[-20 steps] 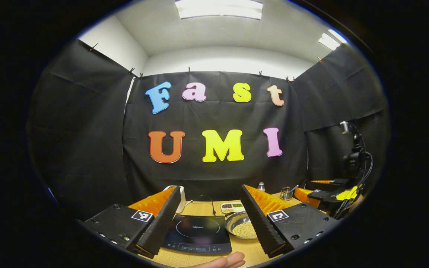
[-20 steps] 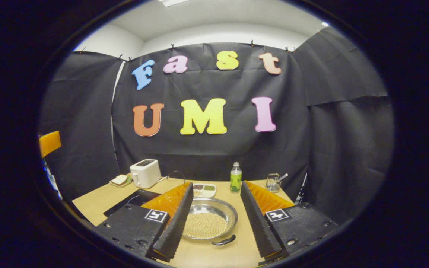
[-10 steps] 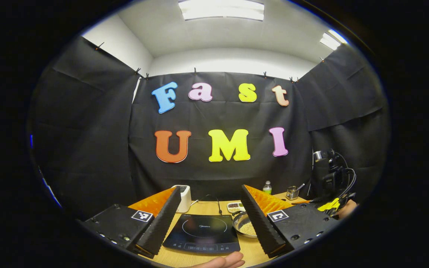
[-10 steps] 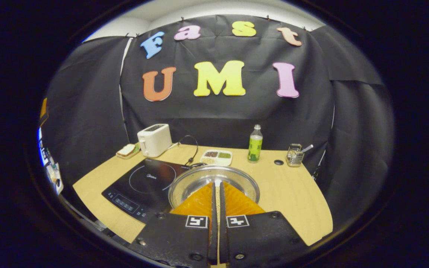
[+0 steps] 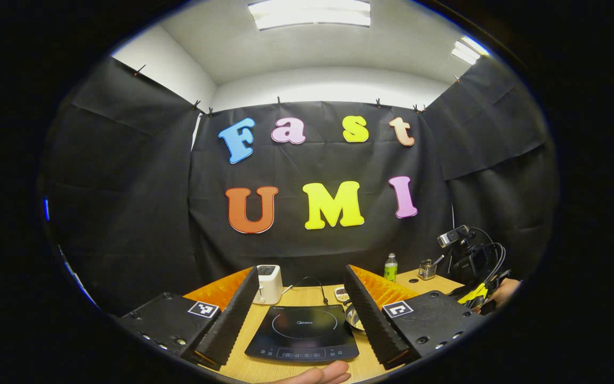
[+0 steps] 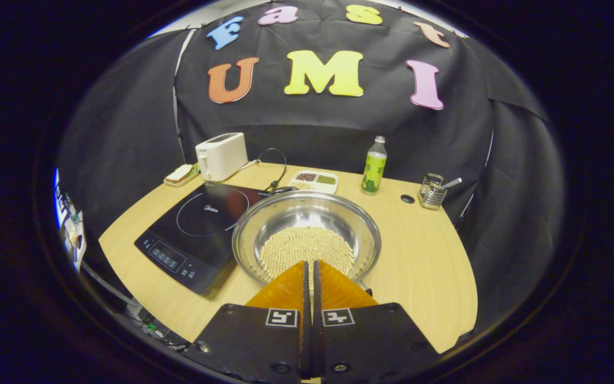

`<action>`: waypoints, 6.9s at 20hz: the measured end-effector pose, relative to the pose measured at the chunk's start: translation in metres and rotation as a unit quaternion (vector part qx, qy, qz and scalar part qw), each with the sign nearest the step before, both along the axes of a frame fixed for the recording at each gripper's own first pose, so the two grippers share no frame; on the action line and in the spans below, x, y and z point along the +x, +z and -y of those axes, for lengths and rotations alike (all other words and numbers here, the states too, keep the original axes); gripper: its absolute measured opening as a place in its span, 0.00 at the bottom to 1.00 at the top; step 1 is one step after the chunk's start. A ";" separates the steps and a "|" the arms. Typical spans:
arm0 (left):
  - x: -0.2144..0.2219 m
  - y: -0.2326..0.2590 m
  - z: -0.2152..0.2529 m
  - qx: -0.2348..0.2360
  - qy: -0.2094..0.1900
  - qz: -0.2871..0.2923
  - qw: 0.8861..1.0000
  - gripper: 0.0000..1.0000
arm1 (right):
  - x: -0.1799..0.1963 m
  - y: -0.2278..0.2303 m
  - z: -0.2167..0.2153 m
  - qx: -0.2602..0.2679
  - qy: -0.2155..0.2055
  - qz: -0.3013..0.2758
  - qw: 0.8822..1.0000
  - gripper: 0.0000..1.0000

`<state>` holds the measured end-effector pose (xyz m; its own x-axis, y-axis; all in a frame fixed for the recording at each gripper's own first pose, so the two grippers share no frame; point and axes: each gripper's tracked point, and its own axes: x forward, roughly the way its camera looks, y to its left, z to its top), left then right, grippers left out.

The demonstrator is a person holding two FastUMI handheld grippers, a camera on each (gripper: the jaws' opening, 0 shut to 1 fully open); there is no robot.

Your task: First push the handle of the pot to place it horizontally, then grasp the pot with both hands and set it on the induction cooktop.

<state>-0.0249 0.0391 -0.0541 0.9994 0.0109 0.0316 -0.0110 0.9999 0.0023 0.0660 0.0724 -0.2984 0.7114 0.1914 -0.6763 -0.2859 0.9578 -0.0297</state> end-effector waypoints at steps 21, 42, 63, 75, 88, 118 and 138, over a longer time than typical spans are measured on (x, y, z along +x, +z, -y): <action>-0.014 -0.003 -0.013 -0.012 -0.007 0.002 1.000 0.96 | -0.024 -0.103 -0.001 -0.004 0.022 -0.143 0.990 0.01; -0.007 -0.017 -0.023 -0.012 0.005 -0.010 1.000 0.97 | 0.028 -0.112 0.053 -0.035 -0.019 -0.146 0.989 0.01; 0.009 -0.031 -0.010 -0.017 -0.007 -0.015 1.000 0.97 | 0.092 -0.116 0.104 -0.049 -0.042 -0.122 0.990 0.04; 0.042 -0.057 0.009 -0.023 -0.020 -0.050 0.998 0.97 | 0.128 -0.122 0.118 -0.011 -0.076 -0.096 0.992 0.04; 0.127 -0.128 0.069 -0.026 -0.055 -0.164 0.985 0.97 | 0.114 -0.097 0.140 0.053 -0.105 -0.035 0.992 0.02; 0.231 -0.317 0.120 -0.061 -0.082 -0.447 0.889 0.75 | 0.179 -0.115 0.124 0.054 -0.110 -0.052 0.991 0.94; 0.229 -0.333 0.127 -0.015 -0.065 -0.431 0.900 0.57 | 0.177 -0.104 0.136 0.051 -0.138 -0.057 0.987 0.65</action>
<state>0.2042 -0.0881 -0.3867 0.6451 -0.1202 -0.7546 0.0996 0.9924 -0.0729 0.2432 -0.0635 -0.4025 0.6659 0.0716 -0.7426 -0.0089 0.9961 0.0880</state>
